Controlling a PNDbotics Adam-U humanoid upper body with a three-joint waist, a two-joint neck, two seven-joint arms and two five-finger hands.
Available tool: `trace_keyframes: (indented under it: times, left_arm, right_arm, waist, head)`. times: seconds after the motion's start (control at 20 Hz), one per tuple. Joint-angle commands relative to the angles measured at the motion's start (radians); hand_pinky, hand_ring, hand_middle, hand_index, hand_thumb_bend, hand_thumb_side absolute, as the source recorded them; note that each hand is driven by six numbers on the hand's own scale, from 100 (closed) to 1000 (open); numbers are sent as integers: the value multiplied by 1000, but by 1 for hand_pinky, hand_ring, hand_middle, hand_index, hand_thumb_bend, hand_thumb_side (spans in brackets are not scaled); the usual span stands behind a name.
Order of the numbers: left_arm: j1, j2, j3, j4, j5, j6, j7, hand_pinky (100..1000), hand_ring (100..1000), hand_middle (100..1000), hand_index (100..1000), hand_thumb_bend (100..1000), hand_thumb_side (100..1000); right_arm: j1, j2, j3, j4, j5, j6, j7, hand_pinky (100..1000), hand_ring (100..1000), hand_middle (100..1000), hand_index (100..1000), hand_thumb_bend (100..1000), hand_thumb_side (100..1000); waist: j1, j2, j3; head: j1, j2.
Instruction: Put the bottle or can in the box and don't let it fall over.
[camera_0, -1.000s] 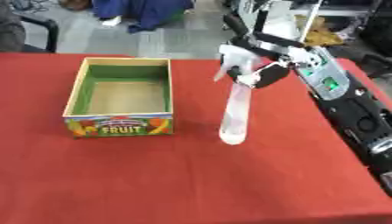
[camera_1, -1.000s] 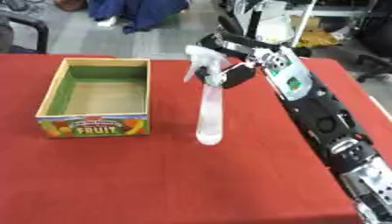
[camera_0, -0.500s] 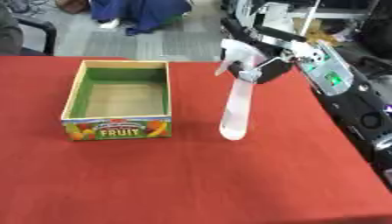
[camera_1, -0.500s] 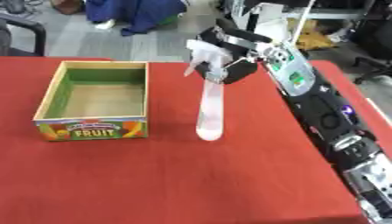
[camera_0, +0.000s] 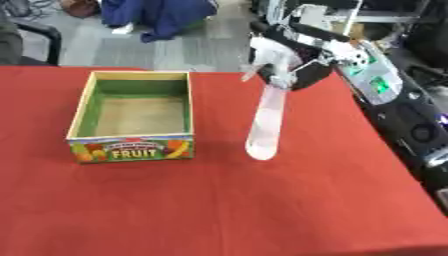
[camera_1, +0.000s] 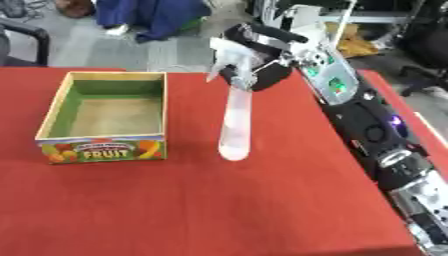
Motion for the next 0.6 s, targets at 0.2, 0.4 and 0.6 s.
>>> trace_keyframes:
  times: [0.2, 0.4, 0.6]
  left_arm:
    - [-15, 11, 3, -12, 5, -3, -2, 725, 616, 529, 729, 295, 666]
    - [-15, 10, 4, -13, 4, -3, -2, 725, 616, 529, 729, 295, 666]
    - [-15, 10, 4, -12, 3, -3, -2, 725, 616, 529, 729, 295, 666]
  right_arm:
    - [-18, -27, -6, -12, 7, -146, 157, 480, 651, 624, 427, 100, 212]
    - [-12, -13, 2, 1, 28, -149, 171, 547, 730, 702, 505, 100, 205]
    - [-7, -6, 6, 7, 44, -153, 173, 616, 807, 784, 593, 100, 201]
  waist:
    - [2, -9, 1]
    - [2, -7, 1]
    - [1, -6, 0]
  head:
    - [-9, -15]
    - [-13, -15]
    - [-16, -15]
